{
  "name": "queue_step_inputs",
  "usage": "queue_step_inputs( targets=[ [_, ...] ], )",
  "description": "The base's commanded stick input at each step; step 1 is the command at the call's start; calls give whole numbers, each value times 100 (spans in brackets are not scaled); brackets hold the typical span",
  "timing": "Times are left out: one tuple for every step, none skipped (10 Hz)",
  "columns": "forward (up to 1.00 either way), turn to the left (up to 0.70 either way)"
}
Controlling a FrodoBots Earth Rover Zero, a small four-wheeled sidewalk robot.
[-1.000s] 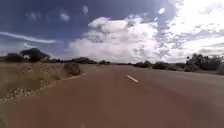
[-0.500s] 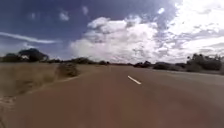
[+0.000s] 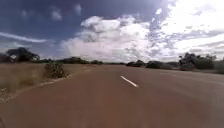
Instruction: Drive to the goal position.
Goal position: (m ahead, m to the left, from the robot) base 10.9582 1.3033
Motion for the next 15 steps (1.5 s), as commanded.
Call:
queue_step_inputs(
  targets=[
    [100, 0],
    [100, 0],
    [100, 0],
    [100, 0],
    [100, 0],
    [100, 0],
    [100, 0],
    [100, 0],
    [100, 0],
    [100, 0],
    [100, 0],
    [100, 0],
    [100, 0],
    [100, 0],
    [100, 0]
  ],
)
